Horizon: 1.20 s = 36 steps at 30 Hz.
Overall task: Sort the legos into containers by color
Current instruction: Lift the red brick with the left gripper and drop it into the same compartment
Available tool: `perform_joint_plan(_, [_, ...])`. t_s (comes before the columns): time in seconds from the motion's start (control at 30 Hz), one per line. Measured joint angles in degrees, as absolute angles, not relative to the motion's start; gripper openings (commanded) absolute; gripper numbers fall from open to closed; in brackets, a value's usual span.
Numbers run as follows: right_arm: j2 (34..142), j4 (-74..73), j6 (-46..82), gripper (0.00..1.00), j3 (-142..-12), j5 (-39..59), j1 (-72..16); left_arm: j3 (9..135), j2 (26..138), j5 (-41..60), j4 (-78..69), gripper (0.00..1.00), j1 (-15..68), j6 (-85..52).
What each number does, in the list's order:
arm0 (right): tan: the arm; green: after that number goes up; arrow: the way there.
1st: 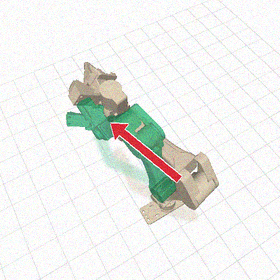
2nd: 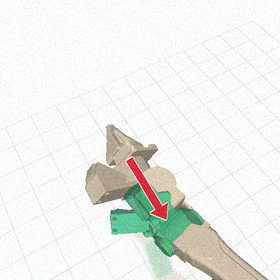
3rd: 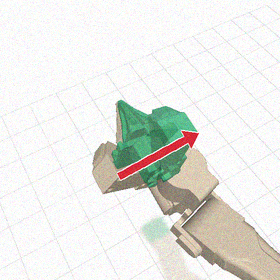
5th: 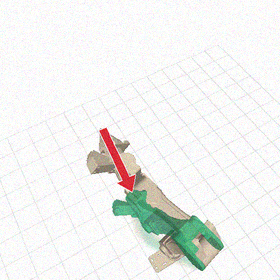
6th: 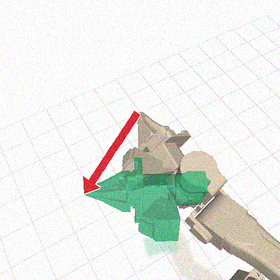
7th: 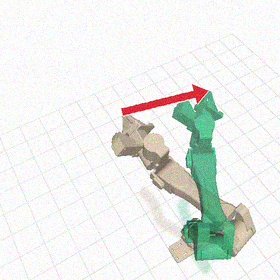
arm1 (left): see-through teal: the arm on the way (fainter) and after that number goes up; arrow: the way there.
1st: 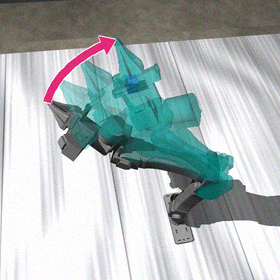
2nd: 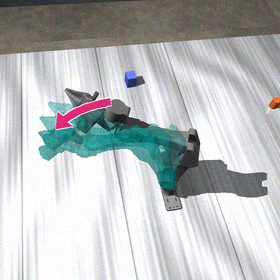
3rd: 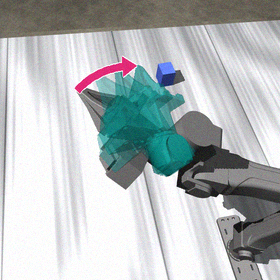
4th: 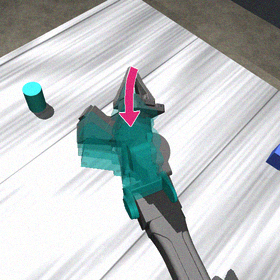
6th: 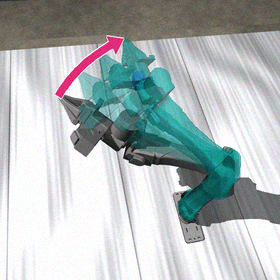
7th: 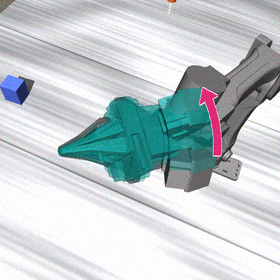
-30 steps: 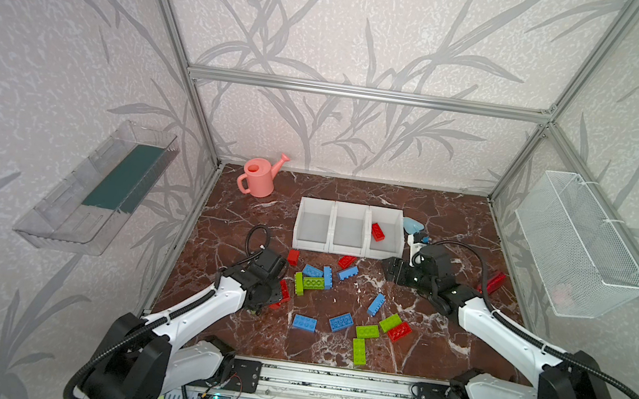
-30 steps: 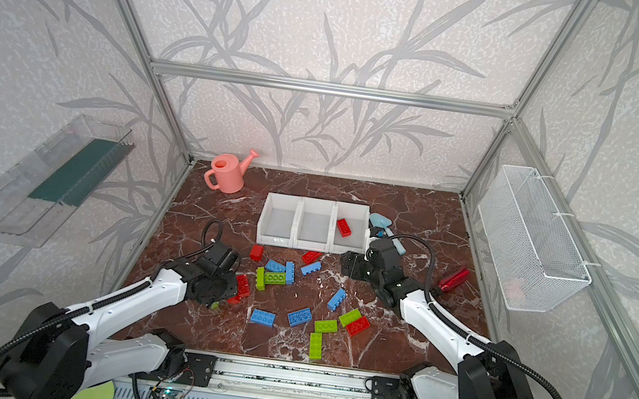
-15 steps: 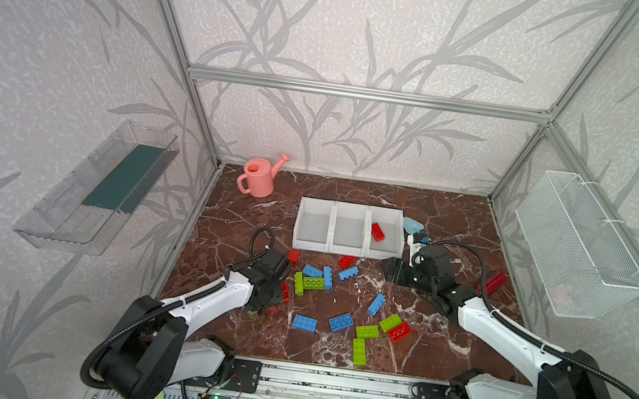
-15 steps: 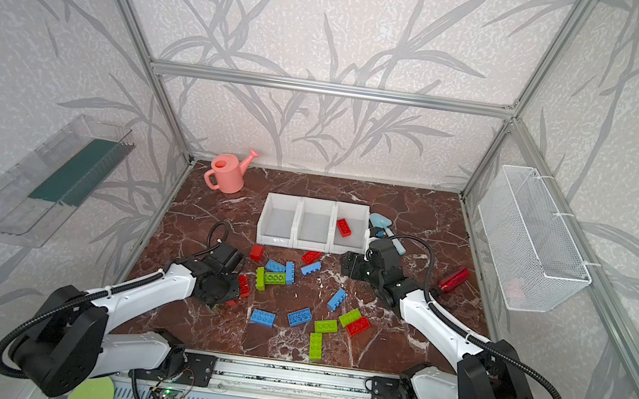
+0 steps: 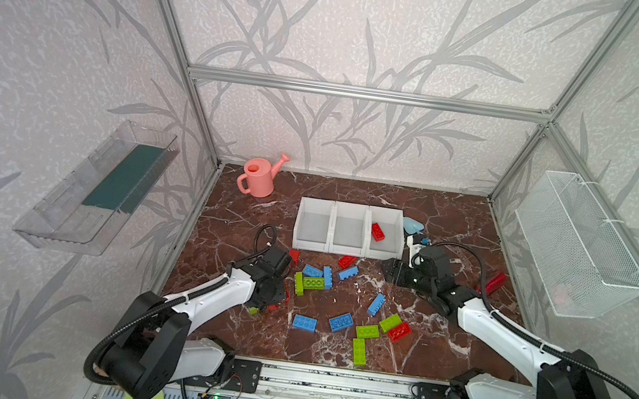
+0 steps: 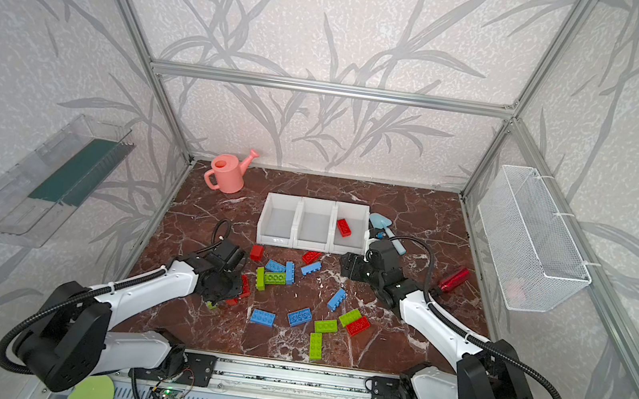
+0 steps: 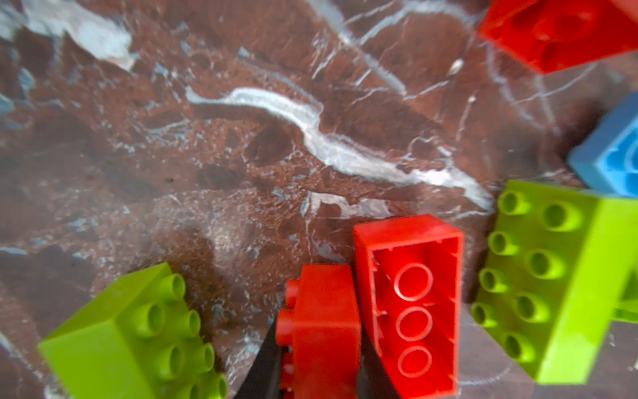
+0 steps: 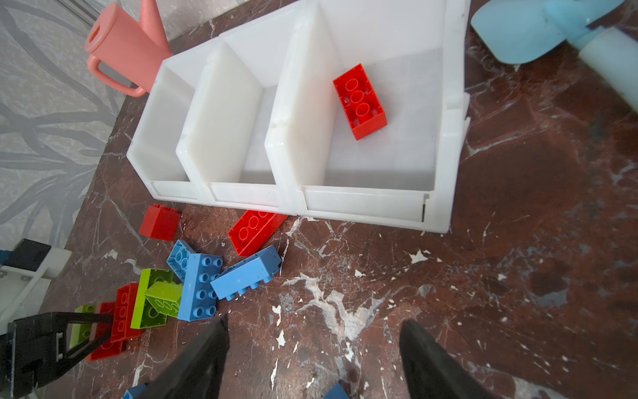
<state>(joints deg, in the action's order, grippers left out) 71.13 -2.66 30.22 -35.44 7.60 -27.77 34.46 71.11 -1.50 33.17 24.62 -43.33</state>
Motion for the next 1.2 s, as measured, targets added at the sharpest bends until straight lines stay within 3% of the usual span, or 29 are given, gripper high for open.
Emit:
perform_joint_plan(0.23, [71.1, -5.3, 31.2, 0.78, -33.1, 9.3, -27.8, 46.7, 66.2, -2.2, 37.4, 0.17, 24.7, -38.6])
perform_joint_plan(0.4, [70.4, -7.8, 32.2, 0.78, -31.3, 9.6, -27.8, 57.0, 70.6, -0.9, 37.7, 0.16, 24.9, -36.2])
perform_joint_plan(0.63, [65.1, -11.1, 33.2, 0.78, -26.7, 8.3, -27.8, 74.2, 87.8, 1.5, 38.0, 0.16, 28.0, -32.9])
perform_joint_plan(1.2, [57.7, -16.1, 33.6, 0.78, -21.4, 2.5, -27.8, 134.2, 135.2, 9.3, 47.2, 0.15, 37.1, -28.3])
